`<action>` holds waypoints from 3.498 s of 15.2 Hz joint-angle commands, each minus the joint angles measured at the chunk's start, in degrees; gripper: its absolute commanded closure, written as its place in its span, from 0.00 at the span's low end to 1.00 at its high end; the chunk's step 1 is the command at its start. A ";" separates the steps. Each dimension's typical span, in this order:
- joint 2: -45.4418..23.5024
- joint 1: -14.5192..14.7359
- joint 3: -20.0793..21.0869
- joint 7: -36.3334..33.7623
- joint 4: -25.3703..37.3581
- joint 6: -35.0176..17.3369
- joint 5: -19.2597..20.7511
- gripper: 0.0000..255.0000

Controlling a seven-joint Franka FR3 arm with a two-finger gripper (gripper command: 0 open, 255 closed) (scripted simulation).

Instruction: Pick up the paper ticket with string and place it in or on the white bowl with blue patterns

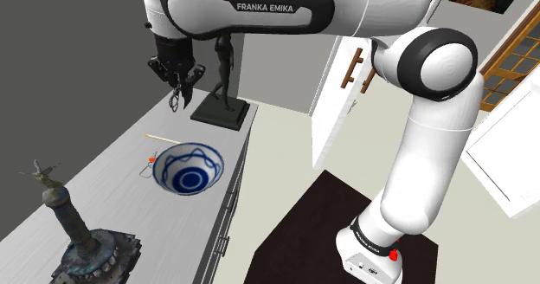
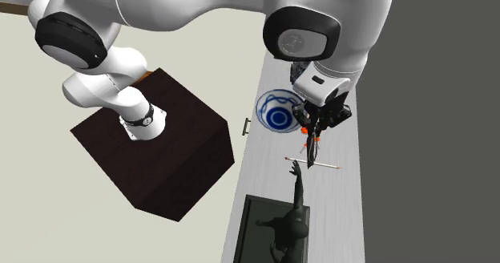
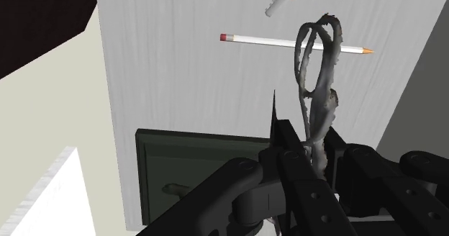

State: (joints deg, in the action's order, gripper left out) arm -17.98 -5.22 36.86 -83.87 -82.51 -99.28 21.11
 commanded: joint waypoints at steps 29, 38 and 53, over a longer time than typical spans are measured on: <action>16.49 2.34 5.37 -9.96 -23.75 -8.76 -9.06 1.00; 16.02 2.37 5.37 -10.62 -25.79 -11.07 -8.55 1.00; 17.11 2.79 5.84 -9.79 -19.63 -4.13 -9.74 0.00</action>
State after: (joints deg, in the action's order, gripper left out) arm -0.92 -2.43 42.70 -93.71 -102.30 -103.63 11.42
